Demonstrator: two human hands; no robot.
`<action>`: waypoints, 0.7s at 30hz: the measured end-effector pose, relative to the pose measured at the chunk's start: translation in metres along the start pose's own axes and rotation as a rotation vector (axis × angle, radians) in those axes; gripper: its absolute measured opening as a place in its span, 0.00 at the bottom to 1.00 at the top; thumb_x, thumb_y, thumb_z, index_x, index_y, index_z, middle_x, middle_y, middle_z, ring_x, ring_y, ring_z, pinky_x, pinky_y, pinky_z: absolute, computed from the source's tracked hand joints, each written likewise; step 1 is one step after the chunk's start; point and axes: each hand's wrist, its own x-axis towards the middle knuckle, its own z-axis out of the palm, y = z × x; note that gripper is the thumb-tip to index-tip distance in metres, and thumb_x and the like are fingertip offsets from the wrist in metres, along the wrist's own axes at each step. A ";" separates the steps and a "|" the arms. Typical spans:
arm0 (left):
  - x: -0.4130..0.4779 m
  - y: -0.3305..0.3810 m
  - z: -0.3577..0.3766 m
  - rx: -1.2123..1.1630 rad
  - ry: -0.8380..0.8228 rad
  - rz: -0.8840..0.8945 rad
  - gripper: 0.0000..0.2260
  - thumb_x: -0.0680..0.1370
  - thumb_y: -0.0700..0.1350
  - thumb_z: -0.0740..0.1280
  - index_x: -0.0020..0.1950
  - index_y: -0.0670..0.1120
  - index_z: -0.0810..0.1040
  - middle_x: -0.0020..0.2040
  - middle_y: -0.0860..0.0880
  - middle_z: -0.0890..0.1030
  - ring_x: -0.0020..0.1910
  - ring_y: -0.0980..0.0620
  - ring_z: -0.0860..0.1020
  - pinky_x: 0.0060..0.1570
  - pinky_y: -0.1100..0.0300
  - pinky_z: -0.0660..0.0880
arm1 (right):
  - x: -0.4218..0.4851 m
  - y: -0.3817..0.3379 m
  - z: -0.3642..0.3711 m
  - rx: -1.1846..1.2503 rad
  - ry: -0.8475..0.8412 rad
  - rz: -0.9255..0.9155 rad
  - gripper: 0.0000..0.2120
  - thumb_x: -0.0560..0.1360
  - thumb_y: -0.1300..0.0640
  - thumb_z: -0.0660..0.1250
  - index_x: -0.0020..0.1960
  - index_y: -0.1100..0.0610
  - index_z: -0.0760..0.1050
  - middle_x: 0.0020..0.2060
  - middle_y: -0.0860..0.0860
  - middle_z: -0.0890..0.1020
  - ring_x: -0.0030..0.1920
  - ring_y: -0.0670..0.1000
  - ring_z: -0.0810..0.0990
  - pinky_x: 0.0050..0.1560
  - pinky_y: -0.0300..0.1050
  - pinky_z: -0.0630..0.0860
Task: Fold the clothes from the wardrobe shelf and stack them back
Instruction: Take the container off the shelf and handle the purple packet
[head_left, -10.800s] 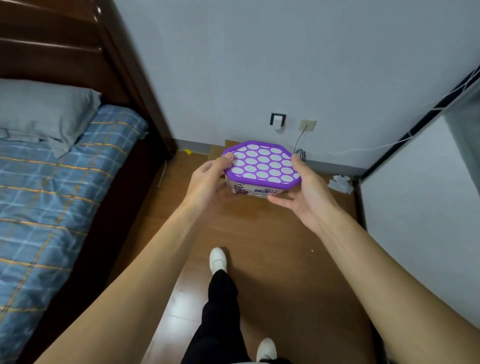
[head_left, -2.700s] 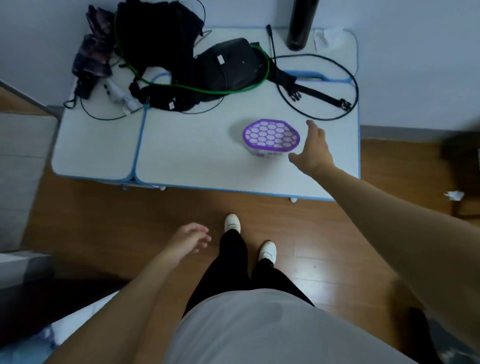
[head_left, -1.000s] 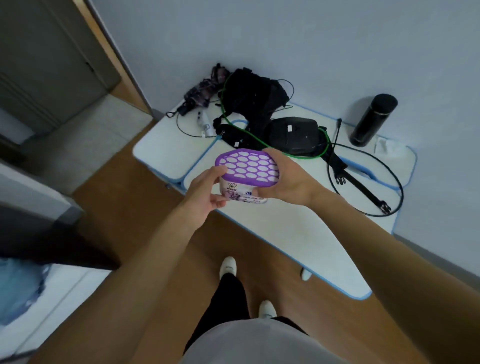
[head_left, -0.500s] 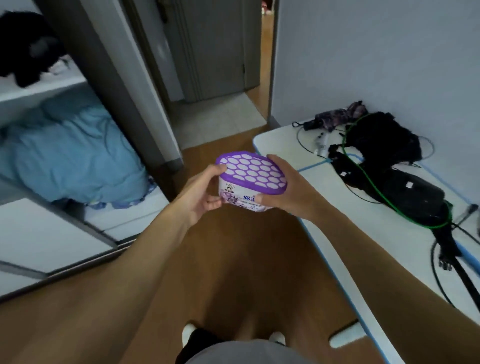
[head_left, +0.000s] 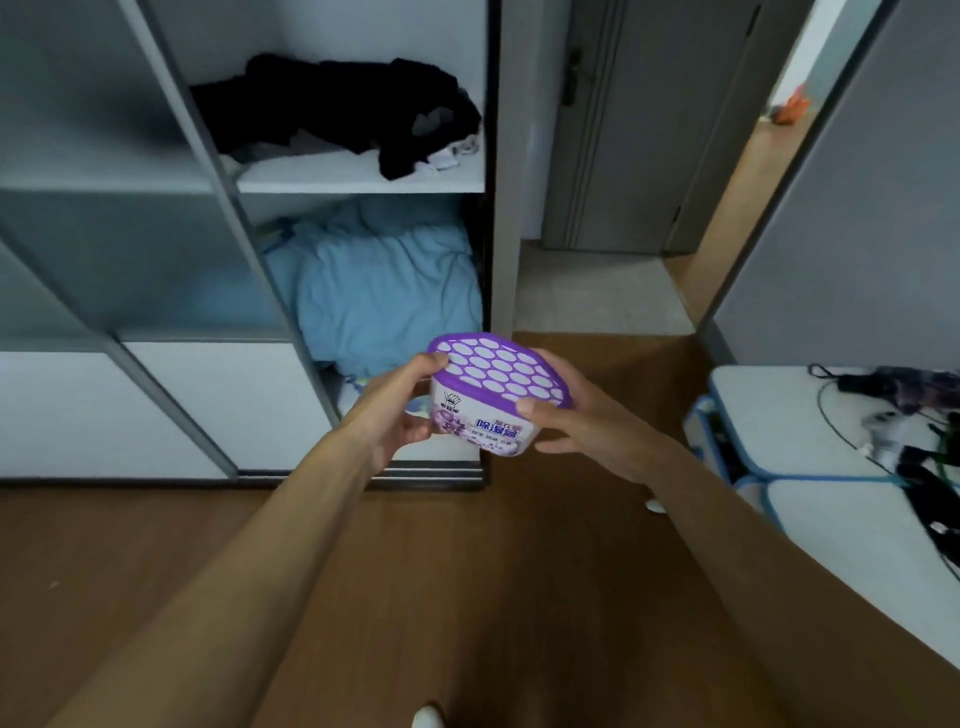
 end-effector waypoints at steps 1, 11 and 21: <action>0.005 0.005 -0.016 -0.014 0.003 0.009 0.15 0.75 0.55 0.70 0.56 0.47 0.81 0.47 0.50 0.86 0.41 0.49 0.84 0.26 0.65 0.74 | 0.015 -0.004 0.011 0.048 0.003 0.023 0.29 0.68 0.38 0.75 0.65 0.32 0.67 0.58 0.39 0.82 0.58 0.43 0.82 0.53 0.50 0.82; 0.060 0.062 -0.109 0.024 -0.015 0.099 0.19 0.73 0.64 0.67 0.54 0.51 0.80 0.47 0.52 0.86 0.43 0.48 0.86 0.30 0.63 0.77 | 0.126 -0.059 0.077 0.418 0.140 0.108 0.29 0.76 0.38 0.64 0.72 0.49 0.68 0.66 0.56 0.79 0.62 0.61 0.80 0.59 0.64 0.78; 0.160 0.145 -0.136 0.087 -0.111 0.189 0.19 0.73 0.68 0.66 0.52 0.57 0.83 0.54 0.50 0.85 0.47 0.43 0.85 0.51 0.47 0.82 | 0.239 -0.123 0.048 0.430 0.262 0.093 0.18 0.76 0.38 0.65 0.60 0.47 0.77 0.61 0.55 0.81 0.56 0.61 0.82 0.51 0.65 0.81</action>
